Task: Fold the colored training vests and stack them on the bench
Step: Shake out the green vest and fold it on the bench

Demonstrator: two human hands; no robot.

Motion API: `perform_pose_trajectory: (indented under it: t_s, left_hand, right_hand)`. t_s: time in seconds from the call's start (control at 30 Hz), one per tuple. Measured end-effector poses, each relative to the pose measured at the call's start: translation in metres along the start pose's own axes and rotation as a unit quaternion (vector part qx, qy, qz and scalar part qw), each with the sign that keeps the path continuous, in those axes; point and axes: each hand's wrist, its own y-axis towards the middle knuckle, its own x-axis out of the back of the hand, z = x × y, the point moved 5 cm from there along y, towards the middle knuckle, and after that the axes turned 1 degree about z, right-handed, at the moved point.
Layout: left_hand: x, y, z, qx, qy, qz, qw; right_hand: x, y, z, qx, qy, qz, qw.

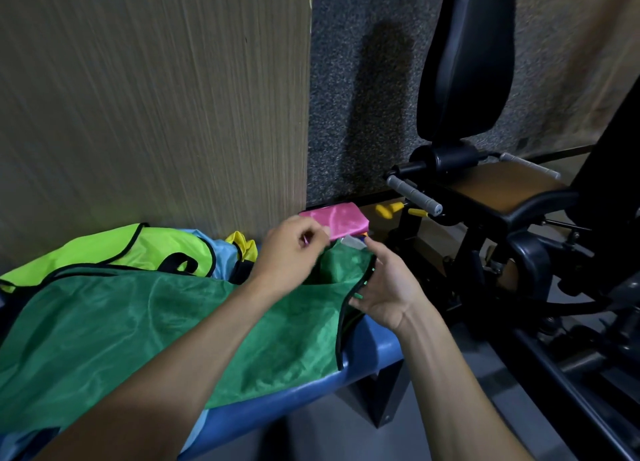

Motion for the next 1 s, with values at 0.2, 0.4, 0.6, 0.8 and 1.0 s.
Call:
perform_pose_trajectory:
  t_s: [0.2, 0.4, 0.6, 0.8, 1.0]
  left_hand:
    - [-0.025, 0.008, 0.014, 0.096, -0.011, 0.152, 0.984]
    - [-0.025, 0.008, 0.019, 0.103, -0.002, 0.119, 0.988]
    - [-0.038, -0.009, 0.029, 0.168, -0.001, 0.220, 0.961]
    - [-0.036, -0.004, 0.025, 0.177, -0.114, 0.178, 0.961]
    - [-0.027, 0.017, 0.018, 0.216, -0.223, 0.115, 0.944]
  right_hand:
    - [0.003, 0.004, -0.004, -0.010, 0.011, -0.021, 1.000]
    - [0.012, 0.006, -0.002, -0.011, 0.040, -0.021, 0.999]
    - [0.007, 0.002, -0.001, -0.024, 0.089, 0.014, 0.996]
    - [0.001, 0.001, -0.006, -0.029, 0.106, 0.007, 0.994]
    - [0.010, 0.000, -0.008, -0.031, 0.042, -0.063, 0.997]
